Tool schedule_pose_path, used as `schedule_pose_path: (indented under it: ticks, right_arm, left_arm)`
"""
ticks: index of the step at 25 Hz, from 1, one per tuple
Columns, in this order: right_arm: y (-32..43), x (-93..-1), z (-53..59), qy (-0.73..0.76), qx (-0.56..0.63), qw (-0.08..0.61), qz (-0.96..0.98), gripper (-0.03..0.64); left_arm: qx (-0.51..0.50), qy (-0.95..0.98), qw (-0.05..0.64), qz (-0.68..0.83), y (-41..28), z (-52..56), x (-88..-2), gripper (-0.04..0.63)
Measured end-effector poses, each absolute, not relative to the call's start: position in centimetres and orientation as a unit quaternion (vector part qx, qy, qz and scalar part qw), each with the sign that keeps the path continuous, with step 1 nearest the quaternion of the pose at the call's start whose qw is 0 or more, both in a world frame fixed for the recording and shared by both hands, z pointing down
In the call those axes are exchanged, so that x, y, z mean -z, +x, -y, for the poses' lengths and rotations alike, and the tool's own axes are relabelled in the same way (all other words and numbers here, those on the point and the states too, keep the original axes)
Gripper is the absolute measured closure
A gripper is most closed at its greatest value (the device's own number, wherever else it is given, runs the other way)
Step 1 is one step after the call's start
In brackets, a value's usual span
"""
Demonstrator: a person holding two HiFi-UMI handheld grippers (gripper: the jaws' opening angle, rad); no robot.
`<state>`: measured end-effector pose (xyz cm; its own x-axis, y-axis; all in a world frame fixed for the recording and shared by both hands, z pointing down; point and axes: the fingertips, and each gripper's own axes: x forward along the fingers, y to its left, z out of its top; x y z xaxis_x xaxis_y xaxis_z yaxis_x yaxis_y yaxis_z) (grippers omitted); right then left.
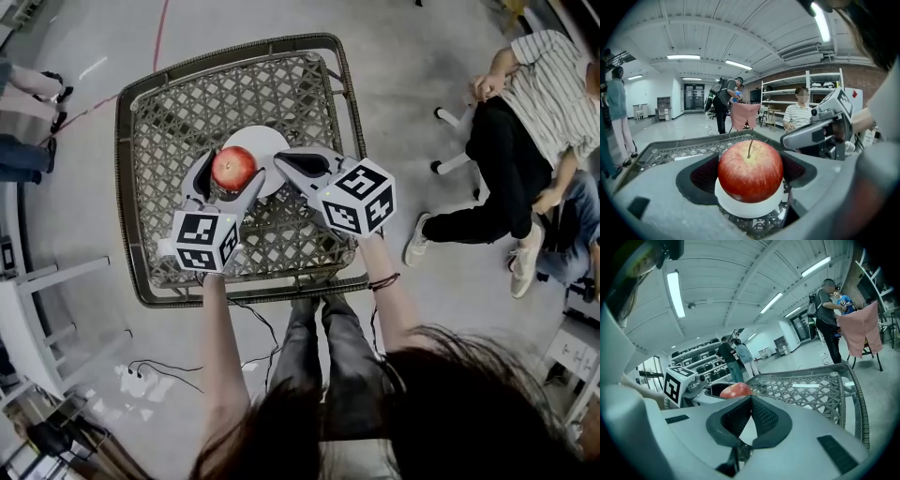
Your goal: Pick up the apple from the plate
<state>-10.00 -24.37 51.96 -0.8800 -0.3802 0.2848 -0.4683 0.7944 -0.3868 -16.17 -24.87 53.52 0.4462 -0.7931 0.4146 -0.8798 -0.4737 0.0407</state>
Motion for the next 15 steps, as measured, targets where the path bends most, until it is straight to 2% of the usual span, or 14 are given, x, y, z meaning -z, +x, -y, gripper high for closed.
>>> schedule_pose_path:
  ticks: [15]
  right_arm:
    - [-10.4, -47.4, 22.9, 0.215, -0.212, 0.091, 0.949, 0.607]
  left_arm:
    - [-0.147, 0.831, 0.15, 0.516, -16.2, 22.4, -49.8, 0.182]
